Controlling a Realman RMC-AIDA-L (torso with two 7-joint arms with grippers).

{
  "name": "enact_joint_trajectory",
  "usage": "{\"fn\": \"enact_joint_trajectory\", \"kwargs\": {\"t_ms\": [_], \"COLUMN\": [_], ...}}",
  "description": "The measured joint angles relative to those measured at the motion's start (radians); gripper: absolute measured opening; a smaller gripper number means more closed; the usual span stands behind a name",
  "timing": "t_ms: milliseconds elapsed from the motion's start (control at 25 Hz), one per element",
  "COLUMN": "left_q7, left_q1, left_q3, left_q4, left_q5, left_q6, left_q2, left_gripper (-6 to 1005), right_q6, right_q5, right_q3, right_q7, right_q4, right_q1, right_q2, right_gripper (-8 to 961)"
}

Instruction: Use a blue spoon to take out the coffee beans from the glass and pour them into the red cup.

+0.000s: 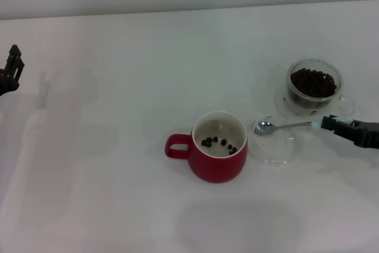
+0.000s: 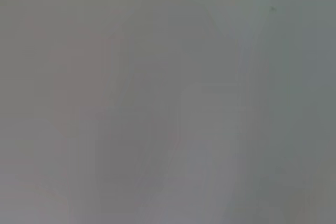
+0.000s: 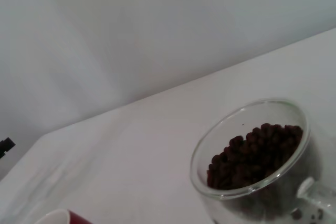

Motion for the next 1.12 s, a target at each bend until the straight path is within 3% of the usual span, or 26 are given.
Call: {"fn": "enact_joint_trajectory", "kwargs": {"t_ms": [120, 320, 640, 840, 1120], "left_q7": [0.0, 0.0, 0.0, 0.0, 0.0], "left_q1": [-0.008, -0.02, -0.024, -0.026, -0.03], "left_q3": [0.0, 0.0, 0.0, 0.0, 0.003], "left_q4": [0.001, 0.0, 0.0, 0.0, -0.003], "left_q5": [0.0, 0.0, -0.001, -0.001, 0.005], "left_q6": [0.001, 0.001, -0.003, 0.002, -0.005], "left_q2": [0.001, 0.001, -0.001, -0.002, -0.002], "left_gripper": [561, 561, 560, 560, 561], "right_q6": [-0.004, 0.029, 0.086, 0.075, -0.005], "right_q5": [0.005, 0.009, 0.009, 0.01, 0.022], "right_q3": [0.004, 0.027, 0.106, 0.183, 0.318], "right_q7": [0.0, 0.0, -0.005, -0.054, -0.207], "right_q4": [0.0, -0.001, -0.009, -0.013, -0.016], "right_q1": [0.0, -0.006, -0.015, 0.006, 0.056], "right_q2": [-0.01, -0.032, -0.042, -0.035, -0.007], "right_gripper": [213, 331, 352, 353, 353]}}
